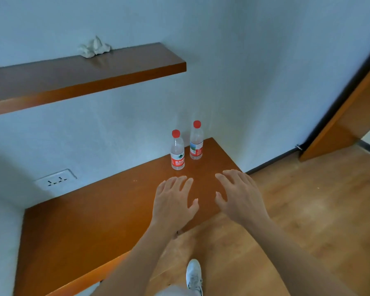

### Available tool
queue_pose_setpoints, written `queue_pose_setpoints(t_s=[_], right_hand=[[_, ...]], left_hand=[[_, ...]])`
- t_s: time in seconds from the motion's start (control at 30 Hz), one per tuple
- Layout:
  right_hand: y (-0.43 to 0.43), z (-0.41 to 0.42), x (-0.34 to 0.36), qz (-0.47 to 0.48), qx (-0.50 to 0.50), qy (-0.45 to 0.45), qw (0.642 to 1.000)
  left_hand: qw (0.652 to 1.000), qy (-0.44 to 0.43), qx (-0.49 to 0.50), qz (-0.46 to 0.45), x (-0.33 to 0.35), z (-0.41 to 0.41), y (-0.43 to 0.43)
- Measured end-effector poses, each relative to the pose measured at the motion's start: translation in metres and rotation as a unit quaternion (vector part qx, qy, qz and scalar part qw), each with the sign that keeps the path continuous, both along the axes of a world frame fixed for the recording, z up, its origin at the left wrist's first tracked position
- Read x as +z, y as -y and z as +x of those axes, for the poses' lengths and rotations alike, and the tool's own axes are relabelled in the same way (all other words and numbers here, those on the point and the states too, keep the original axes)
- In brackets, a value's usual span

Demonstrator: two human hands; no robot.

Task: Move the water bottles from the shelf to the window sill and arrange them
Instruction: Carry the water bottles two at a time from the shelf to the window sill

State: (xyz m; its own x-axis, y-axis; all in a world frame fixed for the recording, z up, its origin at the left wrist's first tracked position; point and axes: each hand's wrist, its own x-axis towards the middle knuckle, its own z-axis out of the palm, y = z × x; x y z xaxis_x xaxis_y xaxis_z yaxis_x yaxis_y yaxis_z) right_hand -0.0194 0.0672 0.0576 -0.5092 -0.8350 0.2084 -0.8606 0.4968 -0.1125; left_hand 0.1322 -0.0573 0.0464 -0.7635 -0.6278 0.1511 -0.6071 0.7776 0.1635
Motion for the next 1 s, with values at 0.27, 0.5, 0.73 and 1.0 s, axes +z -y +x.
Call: queue_pose_setpoints(t_s=[0.27, 0.5, 0.73, 1.0], right_hand=[[0.094, -0.098, -0.002, 0.009, 0.003, -0.006, 1.000], [0.137, -0.153, -0.034, 0.026, 0.034, 0.030, 0.999], [0.171, -0.206, -0.061, 0.053, 0.076, 0.081, 0.992], [0.221, -0.241, -0.084, 0.098, 0.099, 0.276, 0.951]], left_hand=[[1.000, -0.003, 0.025, 0.005, -0.014, -0.073, 0.099], [0.997, 0.023, 0.080, 0.007, -0.036, -0.077, 0.136], [0.971, 0.047, 0.221, 0.079, -0.048, -0.084, 0.153], [0.895, -0.052, 0.345, 0.276, -0.062, -0.131, 0.175]])
